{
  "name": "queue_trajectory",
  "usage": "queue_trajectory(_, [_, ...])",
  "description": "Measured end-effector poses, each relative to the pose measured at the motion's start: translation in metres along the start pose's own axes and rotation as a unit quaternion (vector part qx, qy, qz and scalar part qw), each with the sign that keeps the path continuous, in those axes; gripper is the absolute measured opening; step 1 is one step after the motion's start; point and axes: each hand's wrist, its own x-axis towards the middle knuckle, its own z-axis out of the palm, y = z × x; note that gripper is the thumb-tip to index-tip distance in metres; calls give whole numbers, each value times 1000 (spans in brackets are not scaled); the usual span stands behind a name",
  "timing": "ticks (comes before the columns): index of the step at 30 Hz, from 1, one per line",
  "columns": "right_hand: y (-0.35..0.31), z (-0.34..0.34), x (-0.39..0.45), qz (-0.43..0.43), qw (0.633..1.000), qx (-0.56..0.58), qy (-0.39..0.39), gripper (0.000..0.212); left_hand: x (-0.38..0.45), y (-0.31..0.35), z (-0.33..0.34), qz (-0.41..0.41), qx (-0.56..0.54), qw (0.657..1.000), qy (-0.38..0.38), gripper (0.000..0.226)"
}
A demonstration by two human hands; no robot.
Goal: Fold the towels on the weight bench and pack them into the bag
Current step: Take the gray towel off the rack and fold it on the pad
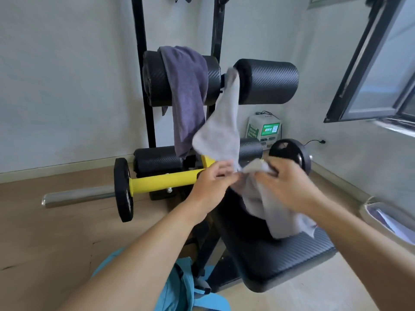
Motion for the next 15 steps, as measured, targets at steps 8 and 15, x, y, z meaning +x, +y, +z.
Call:
queue_trajectory(8, [0, 23, -42, -104, 971, -131, -171, 21, -8, -9, 6, -61, -11, 997, -40, 26])
queue_trajectory(15, [17, 19, -49, -49, 977, -1, -205, 49, -9, -26, -2, -41, 174, 984, -18, 29])
